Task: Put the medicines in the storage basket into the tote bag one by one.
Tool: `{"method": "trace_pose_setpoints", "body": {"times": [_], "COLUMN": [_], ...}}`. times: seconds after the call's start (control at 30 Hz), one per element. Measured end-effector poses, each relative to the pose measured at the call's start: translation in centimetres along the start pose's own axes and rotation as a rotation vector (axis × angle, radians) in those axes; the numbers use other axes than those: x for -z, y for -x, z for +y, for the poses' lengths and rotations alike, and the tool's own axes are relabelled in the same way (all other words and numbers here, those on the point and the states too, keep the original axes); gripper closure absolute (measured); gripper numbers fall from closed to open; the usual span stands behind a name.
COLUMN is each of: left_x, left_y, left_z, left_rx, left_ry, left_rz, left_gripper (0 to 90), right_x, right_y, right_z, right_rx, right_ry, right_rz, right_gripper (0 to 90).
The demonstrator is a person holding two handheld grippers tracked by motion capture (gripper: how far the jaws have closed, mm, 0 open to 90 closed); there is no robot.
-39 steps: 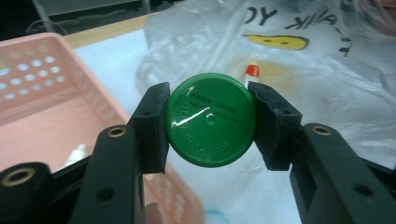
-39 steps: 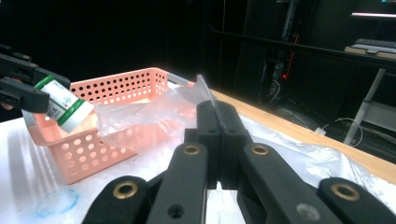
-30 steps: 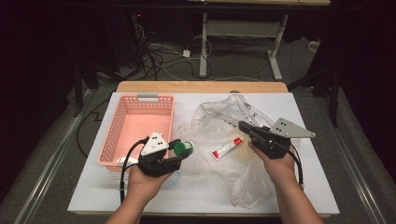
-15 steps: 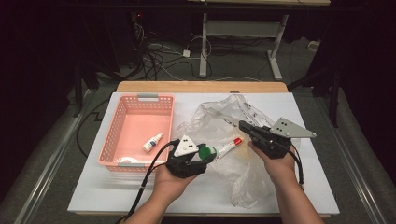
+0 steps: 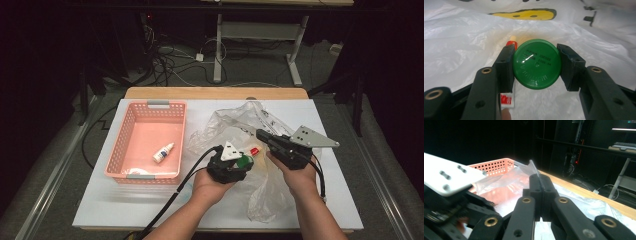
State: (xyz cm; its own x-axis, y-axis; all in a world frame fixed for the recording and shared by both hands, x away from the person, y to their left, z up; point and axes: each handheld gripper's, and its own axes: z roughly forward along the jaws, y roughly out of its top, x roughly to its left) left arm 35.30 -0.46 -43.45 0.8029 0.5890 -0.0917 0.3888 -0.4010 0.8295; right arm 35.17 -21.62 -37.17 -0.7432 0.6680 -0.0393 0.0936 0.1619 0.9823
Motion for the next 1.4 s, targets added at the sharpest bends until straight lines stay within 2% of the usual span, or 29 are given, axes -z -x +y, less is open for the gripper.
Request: {"method": "trace_pose_setpoints", "body": {"times": [0.23, 0.33, 0.43, 0.57, 0.63, 0.67, 0.7, 0.9, 0.97, 1.07, 1.13, 1.3, 1.4], "left_x": [-2.9, -3.6, -4.2, -4.9, -5.2, -5.2, -5.3, -5.5, -5.5, -5.3, -5.0, -3.8, -2.8], "left_y": [-0.3, -0.3, -0.4, -0.2, -0.2, -0.3, -0.2, -0.3, -0.3, -0.4, -0.5, -0.6, -0.7], "left_z": [0.0, 0.2, 0.2, 0.0, -0.2, -0.2, -0.2, -0.2, -0.1, -0.1, -0.2, -0.9, -1.5], "left_rx": [0.003, 0.007, 0.025, 0.018, 0.031, 0.014, 0.03, 0.03, 0.029, 0.027, 0.014, 0.015, 0.031], "left_ry": [-0.02, -0.019, -0.021, -0.035, -0.024, -0.03, -0.013, 0.003, -0.005, -0.021, -0.038, -0.035, -0.027], "left_rz": [-0.003, -0.002, -0.024, -0.021, -0.012, -0.019, -0.019, -0.029, -0.032, -0.034, -0.039, -0.047, -0.059], "left_gripper": [50.6, 50.5, 50.5, 50.4, 50.4, 50.4, 50.3, 49.7, 49.4, 42.7, 38.5, 32.0, 29.6], "right_x": [0.1, 0.1, 0.1, 0.1, 0.1, 0.1, 0.1, 0.0, 0.0, 0.0, 0.0, -0.1, 0.0], "right_y": [0.1, 0.1, 0.1, 0.1, 0.1, 0.1, 0.1, 0.1, 0.1, 0.1, 0.0, 0.0, 0.1], "right_z": [0.0, 0.0, 0.0, 0.0, 0.0, 0.0, 0.0, -0.1, -0.1, -0.1, -0.1, -0.2, -0.1], "right_rx": [-0.001, -0.003, 0.009, 0.006, 0.007, 0.007, 0.006, 0.005, 0.004, 0.004, -0.001, 0.001, 0.005], "right_ry": [0.001, 0.002, 0.0, 0.0, 0.0, -0.001, -0.001, -0.004, -0.004, -0.004, -0.006, -0.008, -0.004], "right_rz": [0.0, 0.0, 0.003, 0.002, 0.003, 0.002, 0.003, 0.0, 0.001, 0.003, 0.003, 0.003, 0.001], "right_gripper": [90.0, 90.0, 90.0, 90.0, 90.0, 90.0, 90.0, 90.0, 90.0, 90.0, 90.0, 90.0, 90.0]}}
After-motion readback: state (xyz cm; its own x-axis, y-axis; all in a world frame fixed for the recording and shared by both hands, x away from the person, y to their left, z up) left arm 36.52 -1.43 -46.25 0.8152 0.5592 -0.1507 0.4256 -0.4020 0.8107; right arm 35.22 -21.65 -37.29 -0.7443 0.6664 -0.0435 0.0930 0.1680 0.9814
